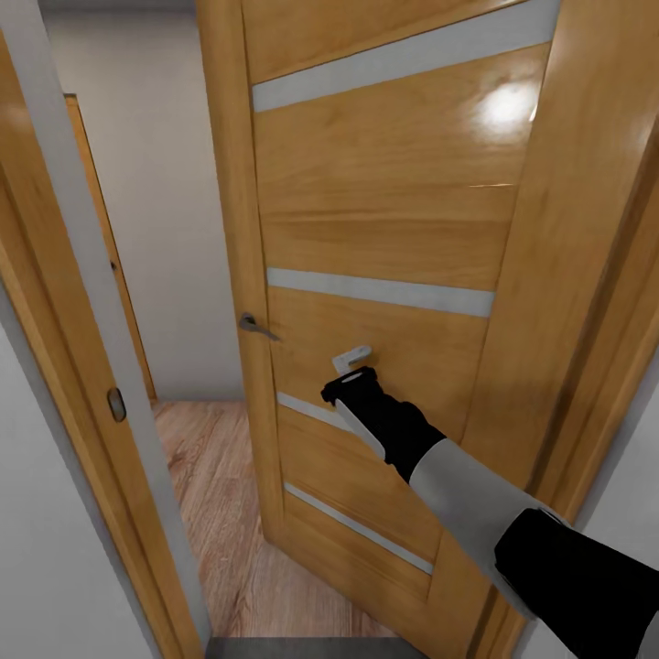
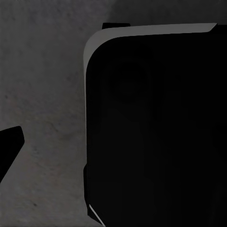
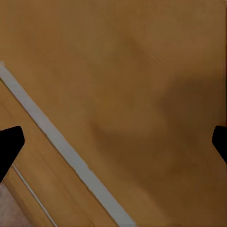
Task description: Move the two storage containers from the living room to the garage. In the garage, place one container on the floor and stack the other container on top of it (either order is fine).
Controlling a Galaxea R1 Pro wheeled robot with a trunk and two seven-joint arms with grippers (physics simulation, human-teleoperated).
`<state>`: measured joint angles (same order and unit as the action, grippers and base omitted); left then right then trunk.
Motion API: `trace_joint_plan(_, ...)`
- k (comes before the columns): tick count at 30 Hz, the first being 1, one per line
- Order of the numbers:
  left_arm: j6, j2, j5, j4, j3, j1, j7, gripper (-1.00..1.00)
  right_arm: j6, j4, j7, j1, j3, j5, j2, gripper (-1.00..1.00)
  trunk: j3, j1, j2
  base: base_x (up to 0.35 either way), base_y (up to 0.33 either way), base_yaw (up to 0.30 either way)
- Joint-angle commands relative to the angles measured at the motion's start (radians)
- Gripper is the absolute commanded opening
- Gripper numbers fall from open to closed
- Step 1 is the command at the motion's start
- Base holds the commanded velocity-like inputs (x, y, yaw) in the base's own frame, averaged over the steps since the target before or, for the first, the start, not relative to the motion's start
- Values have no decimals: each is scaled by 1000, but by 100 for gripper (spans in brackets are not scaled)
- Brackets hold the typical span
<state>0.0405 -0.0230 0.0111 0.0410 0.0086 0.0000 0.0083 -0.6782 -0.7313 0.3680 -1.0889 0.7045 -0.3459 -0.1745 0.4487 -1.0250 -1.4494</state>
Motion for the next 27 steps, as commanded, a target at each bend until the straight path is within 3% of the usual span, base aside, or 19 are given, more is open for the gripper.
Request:
trace_joint_plan(1, 2, 0, 1, 0, 1, 0, 1, 100, -2, 5, 2, -11, 4, -9, 0, 100, 1, 0, -1, 0, 0, 0)
trace_joint_plan(5, 2, 0, 1, 0, 1, 0, 1, 100, -2, 25, -17, -39, 4, -9, 0, 100, 1, 0, -1, 0, 0, 0)
trace_joint_plan(16, 2, 0, 1, 0, 1, 0, 1, 100, -15, 2, -20, -44, 3, -7, 0, 100, 1, 0, -1, 0, 0, 0)
trace_joint_plan(20, 2, 0, 1, 0, 1, 0, 1, 100, -31, -50, -29, -44, 3, -8, 0, 100, 1, 0, -1, 0, 0, 0)
trace_joint_plan(22, 2, 0, 1, 0, 1, 0, 1, 100, -93, -141, -41, -45, 3, -8, 0, 100, 1, 0, -1, 0, 0, 0)
trace_joint_plan(27, 2, 1, 1, 0, 1, 0, 1, 100, -133, -182, -44, -66, 3, -18, 0, 100, 1, 0, -1, 0, 0, 0)
